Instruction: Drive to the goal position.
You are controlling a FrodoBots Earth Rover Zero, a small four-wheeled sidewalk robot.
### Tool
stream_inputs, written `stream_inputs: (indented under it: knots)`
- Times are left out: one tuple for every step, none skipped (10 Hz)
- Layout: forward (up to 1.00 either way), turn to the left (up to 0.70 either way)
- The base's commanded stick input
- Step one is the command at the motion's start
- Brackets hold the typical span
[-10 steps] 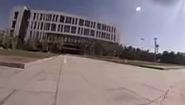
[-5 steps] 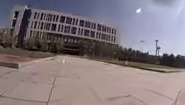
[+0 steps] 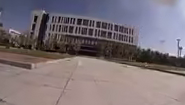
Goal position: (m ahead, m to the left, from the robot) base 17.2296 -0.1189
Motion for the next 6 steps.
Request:
stream_inputs:
  knots:
    - [0.70, 0.00]
    - [0.70, 0.00]
    - [0.70, 0.00]
    - [0.70, 0.00]
    - [0.70, 0.00]
    - [0.70, 0.00]
